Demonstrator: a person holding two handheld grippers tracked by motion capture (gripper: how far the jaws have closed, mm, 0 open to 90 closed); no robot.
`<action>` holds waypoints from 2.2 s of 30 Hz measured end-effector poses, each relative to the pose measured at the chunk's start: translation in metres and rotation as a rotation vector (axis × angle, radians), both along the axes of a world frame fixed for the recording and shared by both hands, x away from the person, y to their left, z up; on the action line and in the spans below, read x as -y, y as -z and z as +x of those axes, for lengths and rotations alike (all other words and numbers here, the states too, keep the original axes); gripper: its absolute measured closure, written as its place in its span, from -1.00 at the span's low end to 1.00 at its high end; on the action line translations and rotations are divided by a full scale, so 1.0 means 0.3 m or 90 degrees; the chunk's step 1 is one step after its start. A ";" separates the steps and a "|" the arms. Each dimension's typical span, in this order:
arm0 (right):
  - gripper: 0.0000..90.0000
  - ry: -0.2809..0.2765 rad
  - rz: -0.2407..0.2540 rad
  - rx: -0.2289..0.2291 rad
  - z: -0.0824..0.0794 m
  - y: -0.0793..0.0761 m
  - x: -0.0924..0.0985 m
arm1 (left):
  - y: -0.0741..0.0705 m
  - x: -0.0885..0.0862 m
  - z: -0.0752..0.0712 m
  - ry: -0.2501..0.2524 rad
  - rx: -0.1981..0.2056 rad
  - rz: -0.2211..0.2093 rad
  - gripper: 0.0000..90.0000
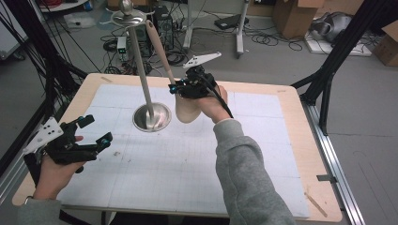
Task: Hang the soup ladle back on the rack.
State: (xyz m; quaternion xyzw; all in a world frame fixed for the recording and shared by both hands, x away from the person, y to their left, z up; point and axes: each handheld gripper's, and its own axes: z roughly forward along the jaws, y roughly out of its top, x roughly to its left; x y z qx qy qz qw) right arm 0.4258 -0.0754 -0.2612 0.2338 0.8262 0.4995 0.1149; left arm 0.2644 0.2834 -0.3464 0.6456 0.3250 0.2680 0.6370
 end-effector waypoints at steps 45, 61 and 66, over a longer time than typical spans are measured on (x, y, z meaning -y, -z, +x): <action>0.30 0.034 -0.008 0.031 0.049 0.032 -0.151 | -0.006 -0.018 -0.028 -0.008 0.004 -0.001 -0.87; -1.00 0.002 -0.027 0.068 -0.024 0.011 -0.142 | -0.002 -0.015 -0.025 -0.010 0.004 0.002 -0.87; -1.00 0.008 -0.005 0.070 -0.025 0.023 -0.101 | -0.001 -0.016 -0.022 -0.011 0.002 0.000 -0.87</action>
